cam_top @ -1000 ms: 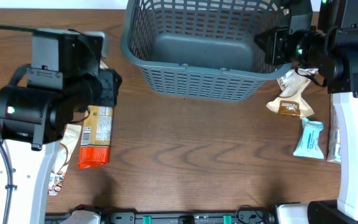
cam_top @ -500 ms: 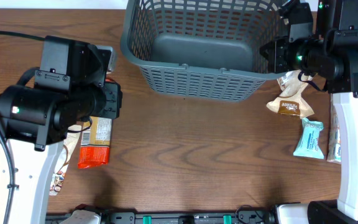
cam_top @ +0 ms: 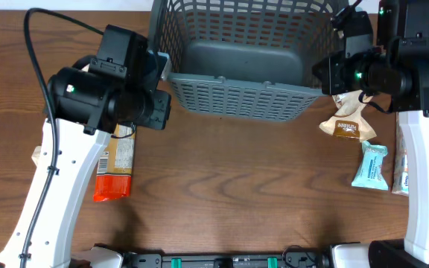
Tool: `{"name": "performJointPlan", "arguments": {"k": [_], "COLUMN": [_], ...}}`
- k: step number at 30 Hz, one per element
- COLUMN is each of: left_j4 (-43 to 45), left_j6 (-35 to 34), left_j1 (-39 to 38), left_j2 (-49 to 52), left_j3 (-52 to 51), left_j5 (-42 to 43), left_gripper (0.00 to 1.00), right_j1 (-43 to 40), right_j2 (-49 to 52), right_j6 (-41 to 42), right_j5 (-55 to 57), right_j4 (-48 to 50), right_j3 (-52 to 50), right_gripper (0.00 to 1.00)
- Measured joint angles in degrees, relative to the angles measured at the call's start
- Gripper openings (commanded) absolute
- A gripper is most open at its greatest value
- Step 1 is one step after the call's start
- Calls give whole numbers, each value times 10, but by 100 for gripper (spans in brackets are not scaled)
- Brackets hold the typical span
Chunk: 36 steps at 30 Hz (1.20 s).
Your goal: Pack container
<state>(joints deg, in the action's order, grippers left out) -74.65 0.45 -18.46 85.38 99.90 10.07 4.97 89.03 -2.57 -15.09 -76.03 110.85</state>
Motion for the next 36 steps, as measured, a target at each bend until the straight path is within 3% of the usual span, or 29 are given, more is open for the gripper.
{"name": "performJointPlan", "arguments": {"k": [7, 9, 14, 22, 28, 36], "left_j4": [50, 69, 129, 116, 114, 112], "left_j6": [32, 36, 42, 43, 43, 43], "left_j1": [-1, -1, -4, -7, -11, -12], "left_j2": [-4, -5, -5, 18, 63, 113], "left_j3": [0, 0, 13, 127, 136, 136], "left_j5": [-42, -50, -60, -61, -44, -29], "left_gripper": [19, 19, 18, 19, 19, 19], "right_j1": [0, 0, 0, 21, 37, 59], "right_j2": [0, 0, 0, -27, -69, -97], "right_j6": [-12, -15, -14, 26, 78, 115], "right_j5": [9, 11, 15, 52, 112, 150], "right_j4": [-3, 6, 16, -58, -126, -136], "right_j3": [0, 0, 7, 17, 17, -5], "right_gripper": [6, 1, 2, 1, 1, 1]}}
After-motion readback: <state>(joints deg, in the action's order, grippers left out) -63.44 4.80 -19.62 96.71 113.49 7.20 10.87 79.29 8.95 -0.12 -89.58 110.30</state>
